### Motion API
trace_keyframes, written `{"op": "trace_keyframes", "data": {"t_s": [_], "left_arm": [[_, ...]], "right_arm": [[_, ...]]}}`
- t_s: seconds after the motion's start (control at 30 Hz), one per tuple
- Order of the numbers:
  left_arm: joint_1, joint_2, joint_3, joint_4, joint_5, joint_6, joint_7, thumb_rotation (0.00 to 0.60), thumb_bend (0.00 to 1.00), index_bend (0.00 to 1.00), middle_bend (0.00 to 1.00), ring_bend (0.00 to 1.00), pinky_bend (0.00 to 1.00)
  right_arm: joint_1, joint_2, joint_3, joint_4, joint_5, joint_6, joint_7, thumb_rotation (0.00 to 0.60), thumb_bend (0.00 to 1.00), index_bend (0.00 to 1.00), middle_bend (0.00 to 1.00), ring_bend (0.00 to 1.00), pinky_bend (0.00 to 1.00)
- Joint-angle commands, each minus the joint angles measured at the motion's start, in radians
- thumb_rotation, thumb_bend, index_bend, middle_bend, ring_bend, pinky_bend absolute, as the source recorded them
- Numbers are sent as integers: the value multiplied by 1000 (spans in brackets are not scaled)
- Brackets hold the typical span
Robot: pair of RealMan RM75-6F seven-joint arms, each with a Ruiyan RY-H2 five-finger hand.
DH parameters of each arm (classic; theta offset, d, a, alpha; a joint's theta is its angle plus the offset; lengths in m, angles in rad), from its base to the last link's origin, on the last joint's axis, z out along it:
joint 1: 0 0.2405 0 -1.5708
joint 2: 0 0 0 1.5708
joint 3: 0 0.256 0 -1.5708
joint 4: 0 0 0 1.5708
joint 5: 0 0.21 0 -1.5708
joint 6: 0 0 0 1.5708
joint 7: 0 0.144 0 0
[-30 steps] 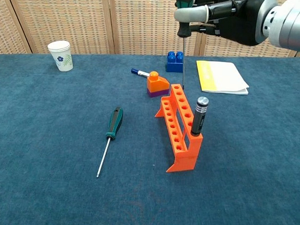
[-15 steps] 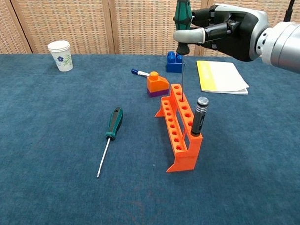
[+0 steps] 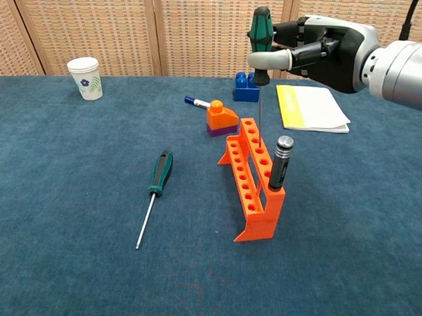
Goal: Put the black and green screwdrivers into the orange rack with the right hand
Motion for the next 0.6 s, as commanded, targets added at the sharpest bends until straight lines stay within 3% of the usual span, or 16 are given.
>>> {"op": "trace_keyframes", "data": {"t_s": [0.03, 0.6], "left_arm": [[-2, -1, 0, 0, -2, -4, 3, 600, 0, 0, 0, 0, 0], [-6, -5, 1, -4, -6, -13, 17, 600, 0, 0, 0, 0, 0]], "right_arm": [[1, 1, -8, 7, -2, 2, 3, 600, 436, 662, 1, 0, 24], [4, -1, -49, 40, -32, 19, 45, 600, 436, 663, 1, 0, 24]]}}
